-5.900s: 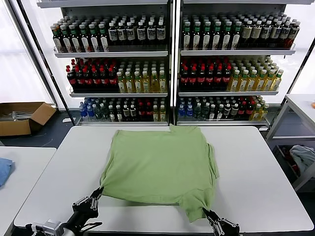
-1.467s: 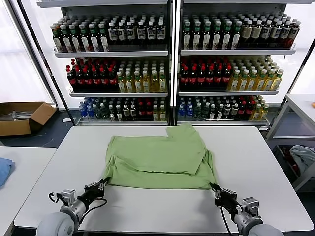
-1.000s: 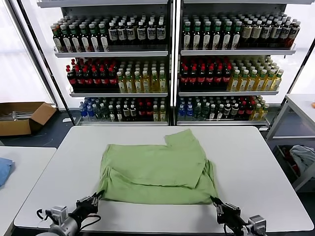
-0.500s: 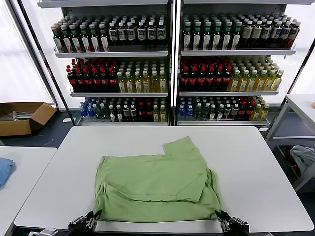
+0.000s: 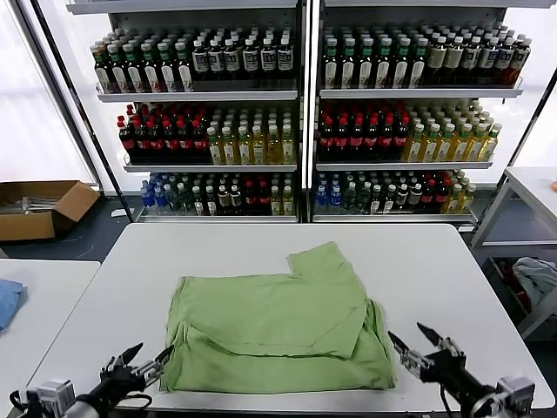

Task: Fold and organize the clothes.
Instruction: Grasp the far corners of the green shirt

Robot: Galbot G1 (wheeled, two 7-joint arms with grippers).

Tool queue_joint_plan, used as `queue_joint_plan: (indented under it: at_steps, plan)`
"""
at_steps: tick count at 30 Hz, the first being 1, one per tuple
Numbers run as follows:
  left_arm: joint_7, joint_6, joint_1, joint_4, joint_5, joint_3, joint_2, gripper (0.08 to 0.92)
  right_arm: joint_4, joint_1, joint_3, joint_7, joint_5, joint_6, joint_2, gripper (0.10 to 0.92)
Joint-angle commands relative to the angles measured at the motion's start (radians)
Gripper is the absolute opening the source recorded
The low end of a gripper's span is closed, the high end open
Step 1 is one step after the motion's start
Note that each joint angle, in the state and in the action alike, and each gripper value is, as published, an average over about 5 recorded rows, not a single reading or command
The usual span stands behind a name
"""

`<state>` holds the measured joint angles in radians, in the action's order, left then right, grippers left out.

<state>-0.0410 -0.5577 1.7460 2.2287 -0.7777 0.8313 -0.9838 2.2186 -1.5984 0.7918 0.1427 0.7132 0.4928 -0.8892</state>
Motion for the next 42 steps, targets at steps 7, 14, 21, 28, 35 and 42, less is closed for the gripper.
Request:
queue_joint_plan:
  at_steps: [7,14,21,28,35,42]
  plan:
    - [-0.09,0.059,-0.602,-0.49,-0.144,-0.376,0.328,0.822,-0.565,0.861,-0.545,0.12,0.042,0.085,0.1,0.822]
    - [-0.088,0.061,-0.776,-0.613,-0.132,-0.532,0.286,0.823,-0.763,1.048,-0.716,0.221,-0.037,0.085,0.017,0.823]
    - [-0.075,0.067,-0.882,-0.691,-0.112,-0.632,0.244,0.823,-0.853,1.083,-0.755,0.231,-0.109,0.078,-0.058,0.823]
    - [-0.074,0.073,-0.958,-0.771,-0.077,-0.697,0.205,0.823,-0.927,1.104,-0.775,0.221,-0.142,0.07,-0.124,0.823]
    - [-0.069,0.088,-0.979,-0.804,-0.061,-0.724,0.181,0.823,-0.985,1.116,-0.78,0.228,-0.169,0.072,-0.175,0.823]
    - [-0.065,0.088,-0.952,-0.788,-0.051,-0.736,0.187,0.823,-0.989,1.115,-0.799,0.232,-0.18,0.077,-0.185,0.823]
